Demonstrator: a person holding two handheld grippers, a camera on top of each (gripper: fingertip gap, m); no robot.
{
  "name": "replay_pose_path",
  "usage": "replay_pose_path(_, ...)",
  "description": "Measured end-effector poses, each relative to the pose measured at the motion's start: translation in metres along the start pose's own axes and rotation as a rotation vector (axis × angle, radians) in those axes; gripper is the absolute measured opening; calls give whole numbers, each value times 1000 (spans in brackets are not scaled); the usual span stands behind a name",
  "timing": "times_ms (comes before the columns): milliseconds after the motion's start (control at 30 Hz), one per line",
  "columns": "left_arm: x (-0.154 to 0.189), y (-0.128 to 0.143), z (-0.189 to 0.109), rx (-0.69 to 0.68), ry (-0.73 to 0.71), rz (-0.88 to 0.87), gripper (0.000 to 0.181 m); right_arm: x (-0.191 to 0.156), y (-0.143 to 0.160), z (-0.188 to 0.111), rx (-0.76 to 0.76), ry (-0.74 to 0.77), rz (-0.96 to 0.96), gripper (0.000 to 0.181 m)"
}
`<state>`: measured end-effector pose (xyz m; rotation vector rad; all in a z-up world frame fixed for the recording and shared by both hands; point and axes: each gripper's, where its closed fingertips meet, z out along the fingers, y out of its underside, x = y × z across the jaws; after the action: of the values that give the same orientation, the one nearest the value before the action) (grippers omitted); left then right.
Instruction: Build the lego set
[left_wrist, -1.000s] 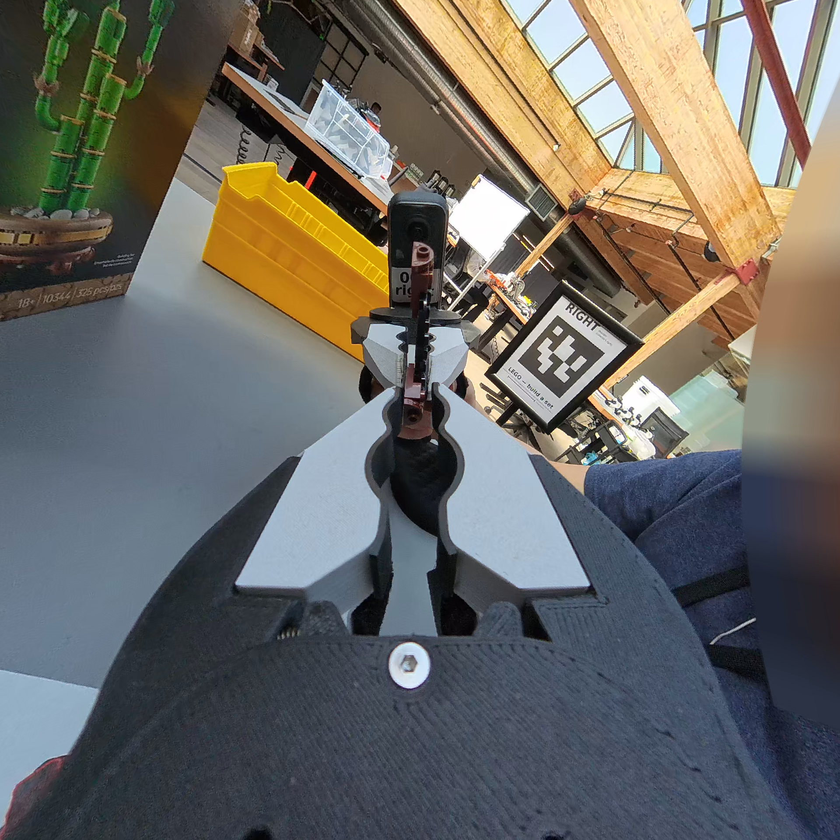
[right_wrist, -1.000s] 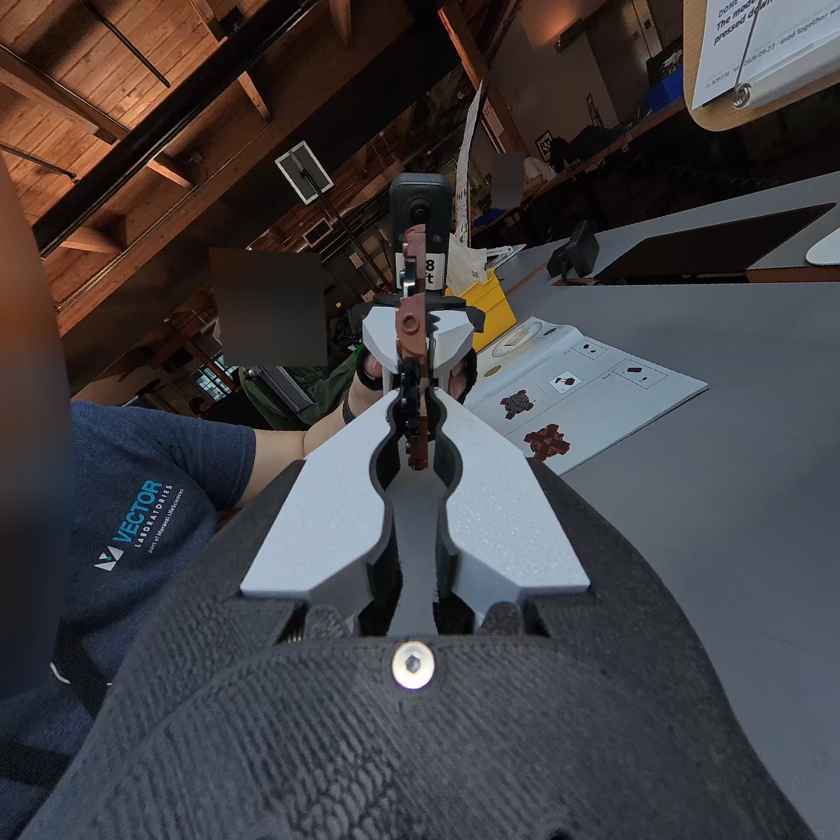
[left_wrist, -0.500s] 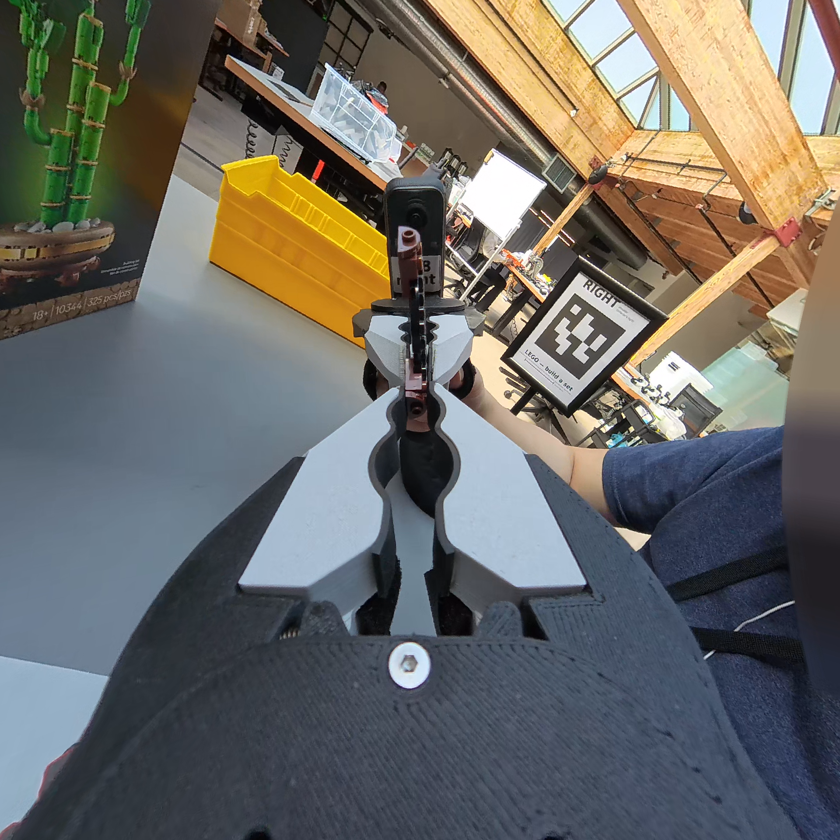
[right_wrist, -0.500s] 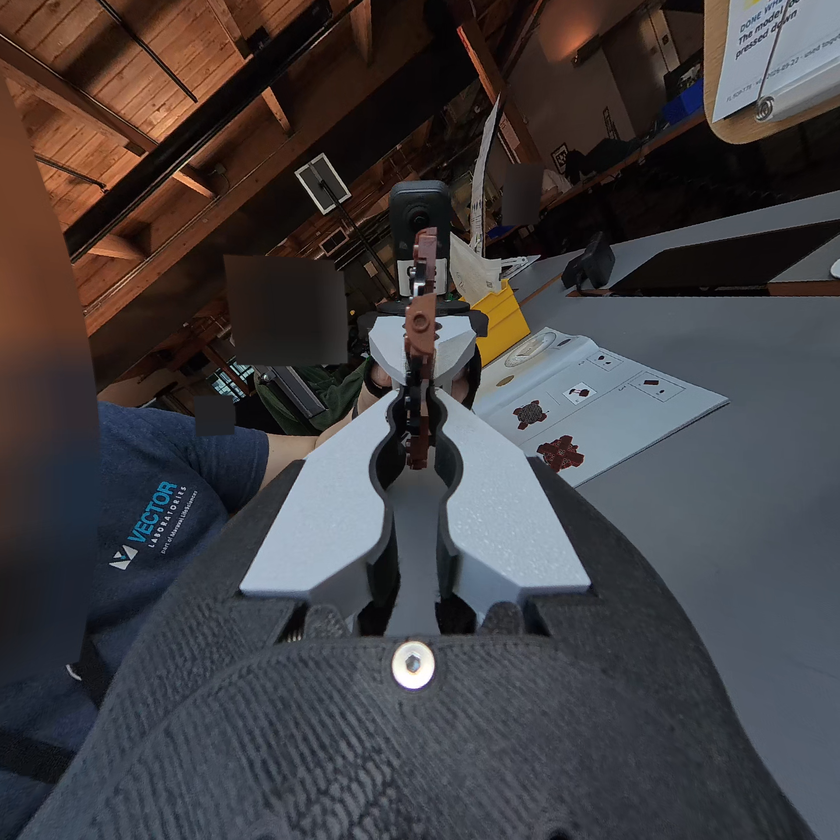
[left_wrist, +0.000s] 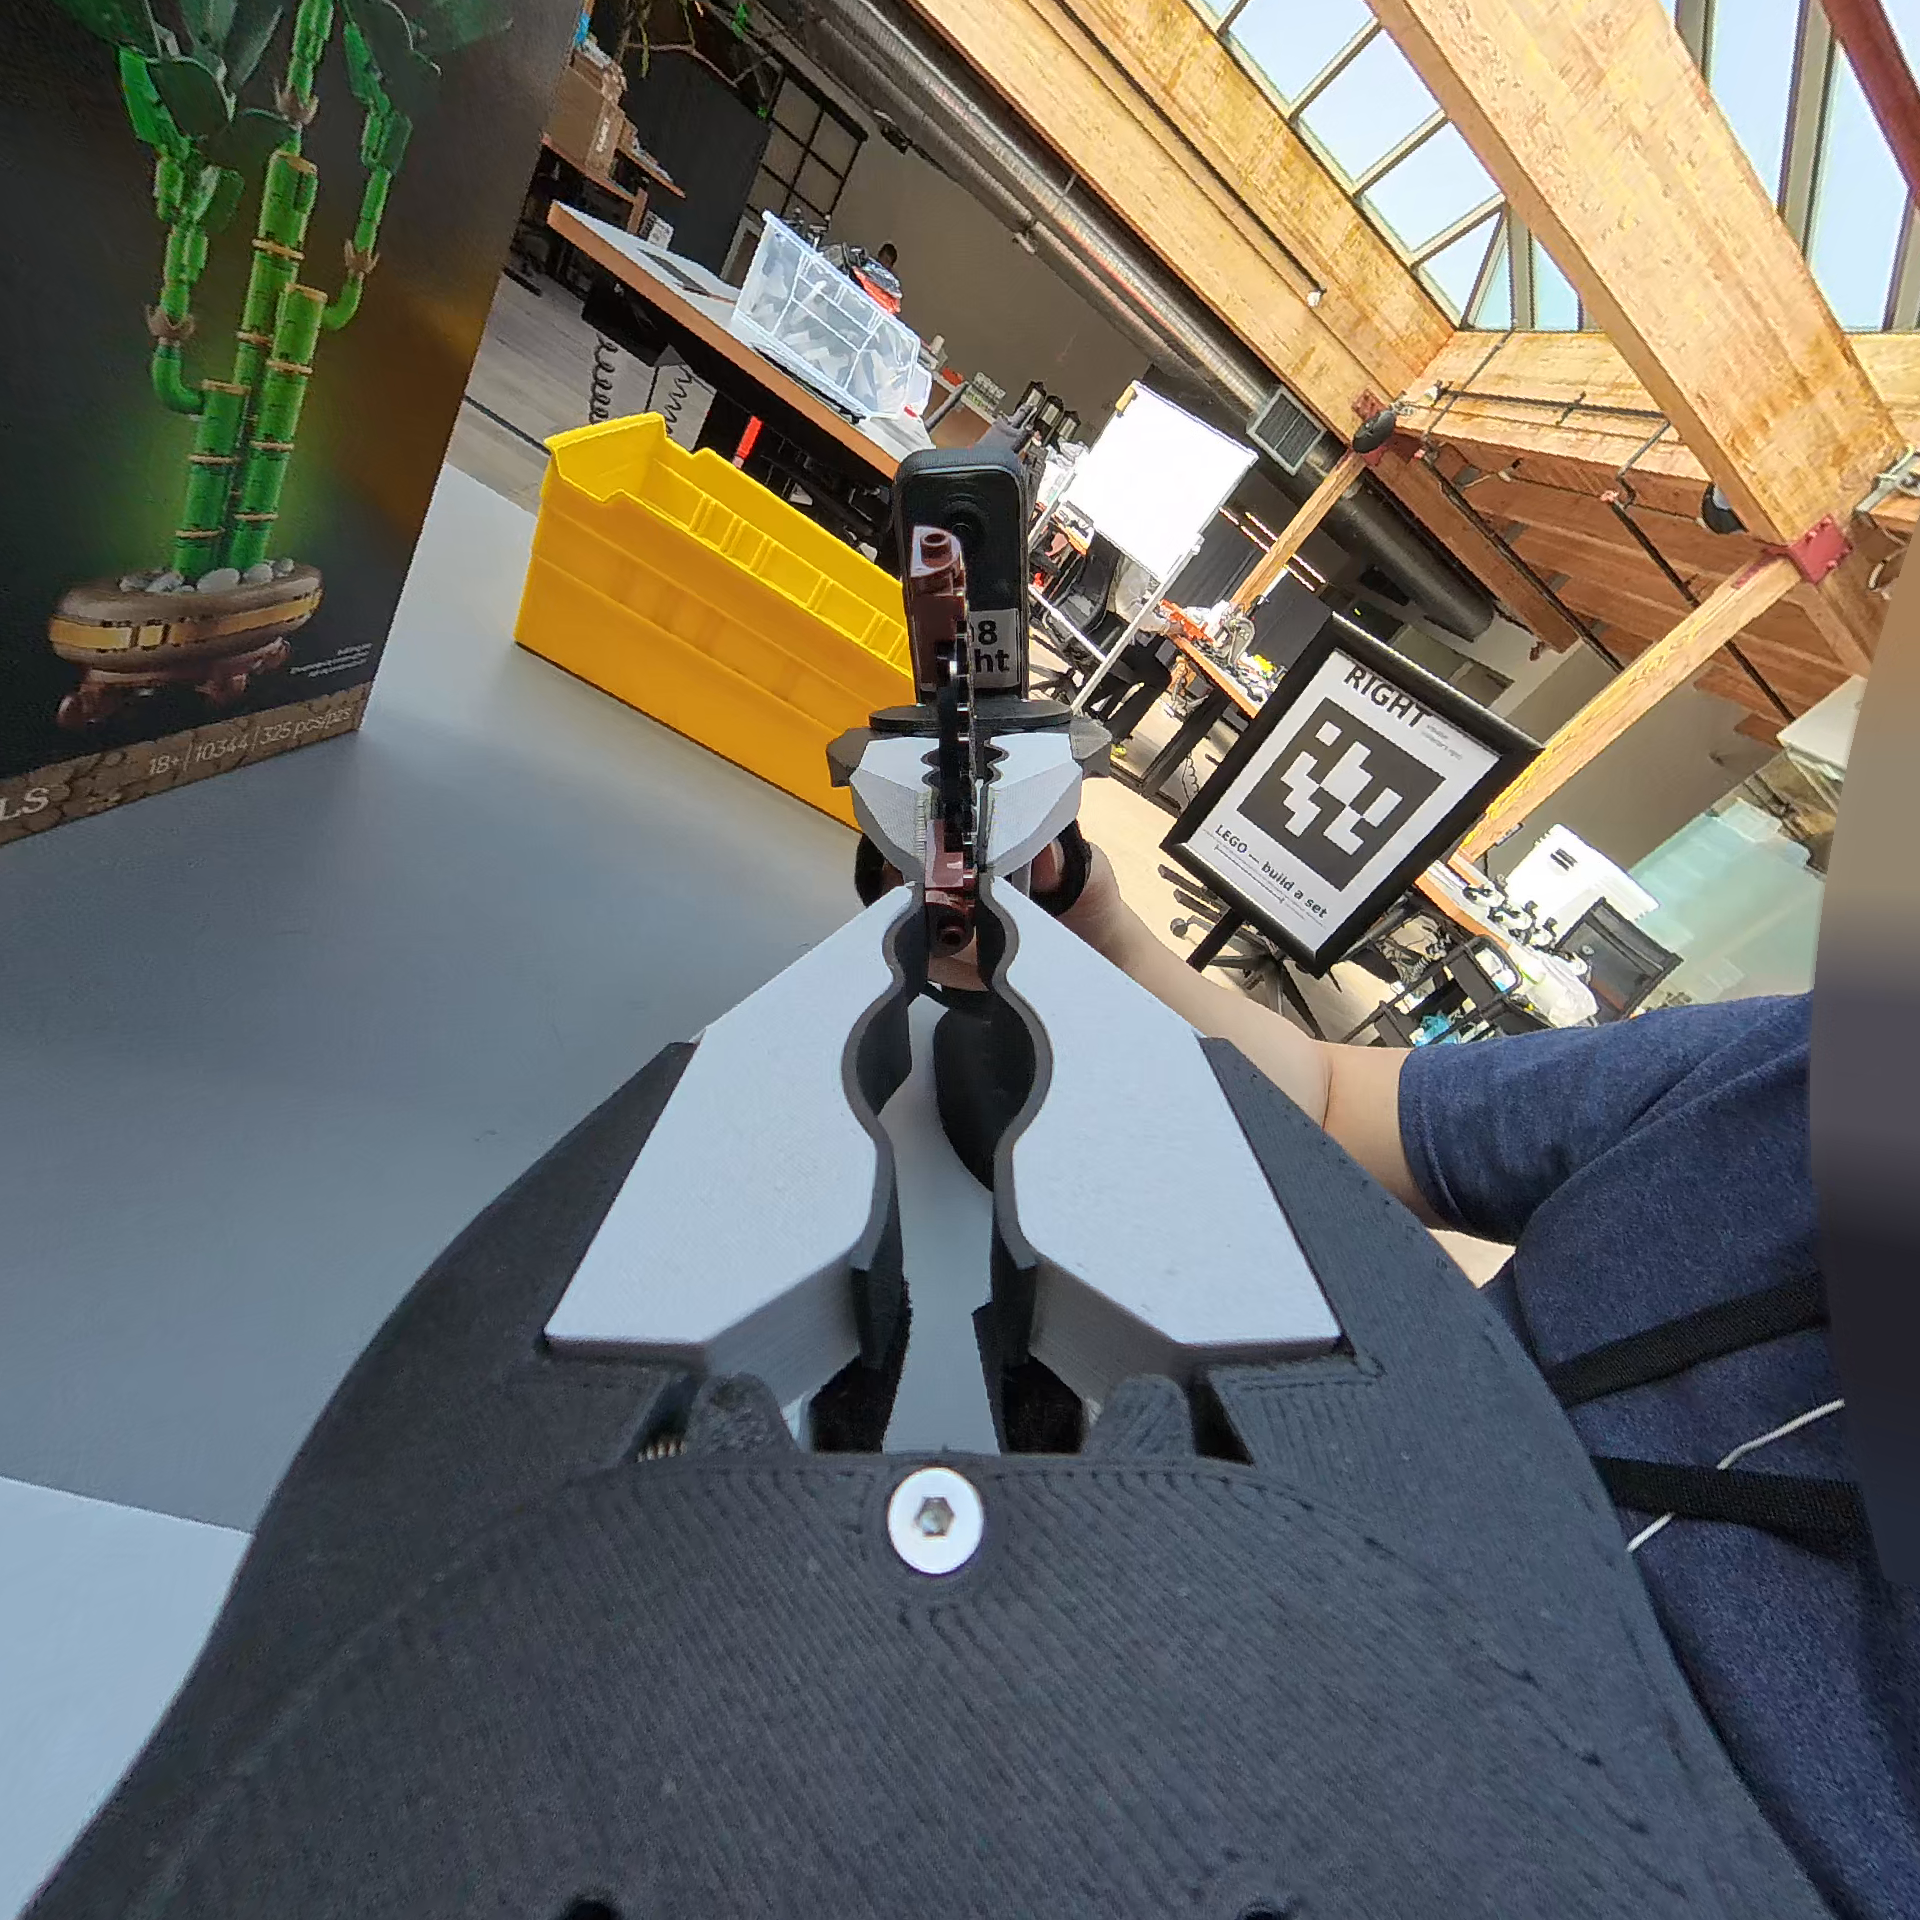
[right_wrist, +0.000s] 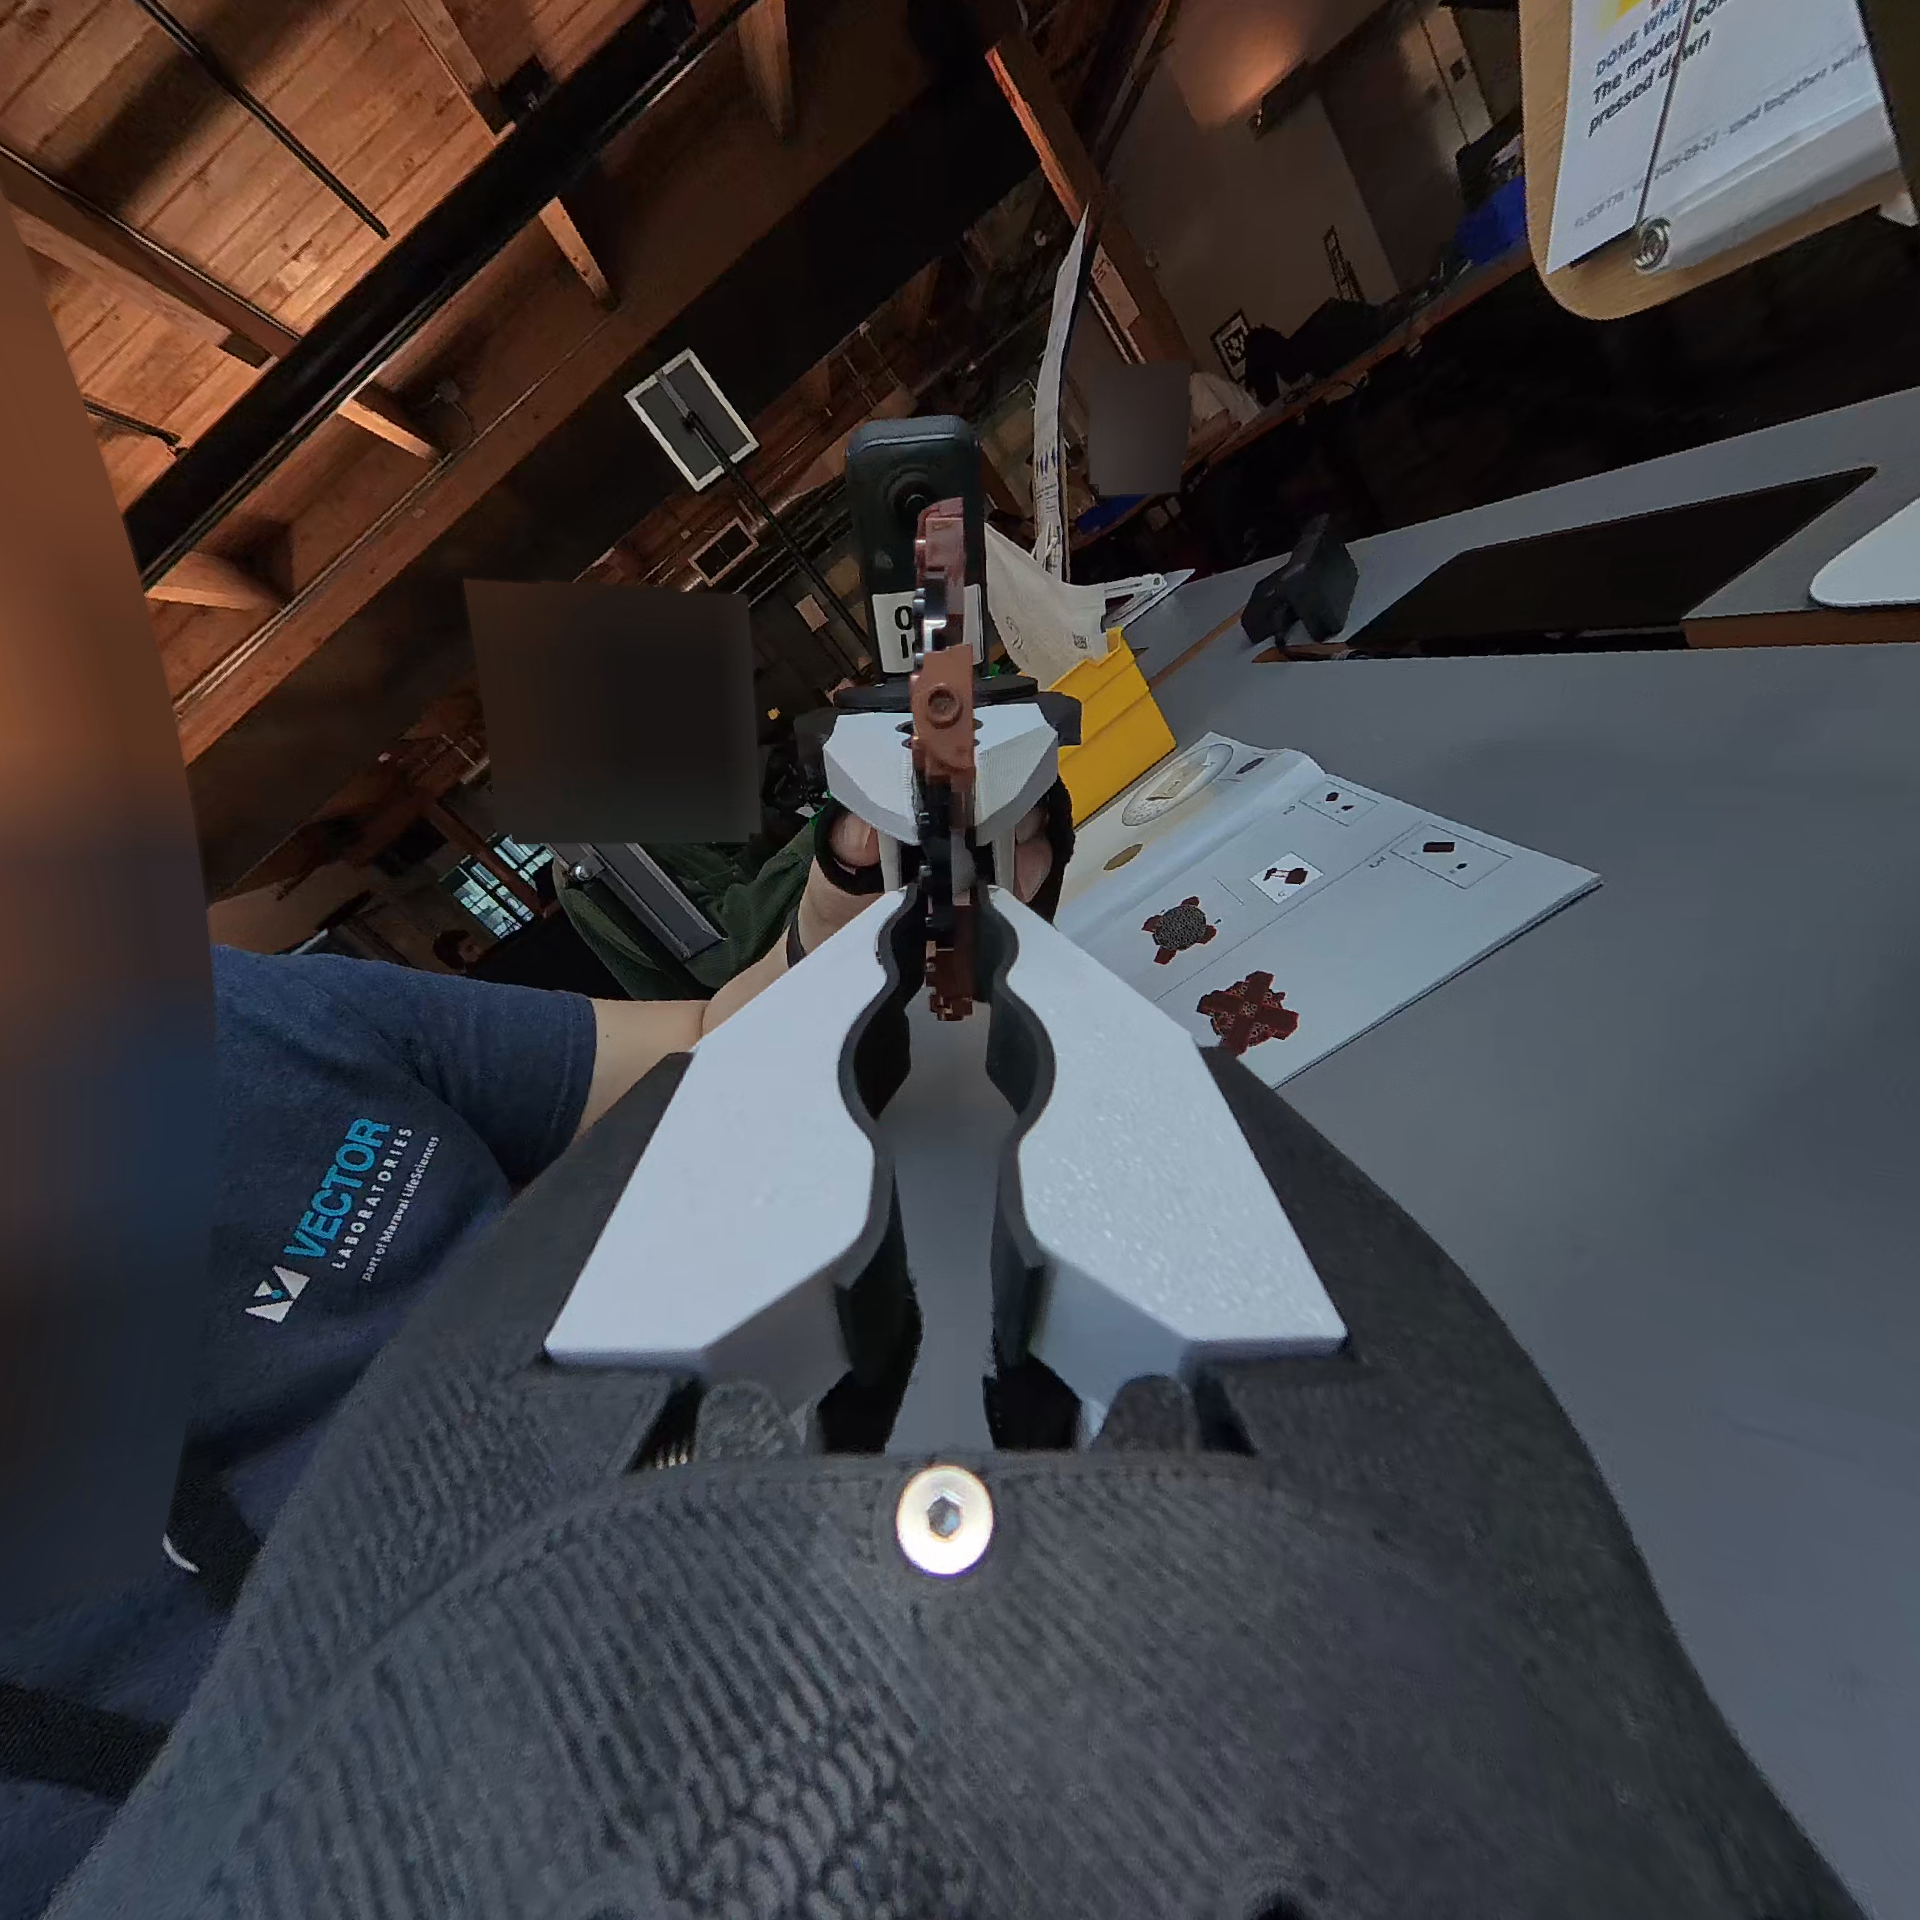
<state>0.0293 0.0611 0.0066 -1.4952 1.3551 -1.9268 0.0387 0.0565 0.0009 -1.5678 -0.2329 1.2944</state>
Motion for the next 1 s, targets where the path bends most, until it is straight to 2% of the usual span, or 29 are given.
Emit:
replay_pose_path(167, 2, -1, 0, -3, 9, 0, 5, -3, -1, 1, 2, -9, -2, 7)
replay_pose_path(200, 2, -1, -1, -1, 13, -7, 5, -5, 0, 0, 0, -26, 3, 9)
replay_pose_path(233, 2, -2, -1, 4, 10, -7, 5, -4, -1, 0, -1, -33, 18, 18)
replay_pose_path(267, 1, -2, -2, 5, 8, -7, 5, -4, 0, -1, -6, -34, 30, 7)
replay_pose_path(500, 5, -2, -3, -9, 26, -2, 5, -7, -1, -2, -9, -43, 14, 8)
replay_pose_path(567, 6, -1, -3, -17, 34, -10, 5, -5, -15, -7, 73, -35, 25, 44)
replay_pose_path(700, 5, 1, -2, -30, 29, -12, 5, 2, -35, -27, 191, -7, -2, 16)
replay_pose_path(900, 2, 5, -2, -47, 22, -23, 5, -2, -32, -26, 169, -46, 9, 12)
replay_pose_path(967, 0, 7, -1, -63, 6, -12, 5, -6, -32, -25, 170, -61, 4, 15)
replay_pose_path(1000, 1, 8, 0, -63, 12, -14, 5, -4, -31, -25, 165, -53, 7, 11)
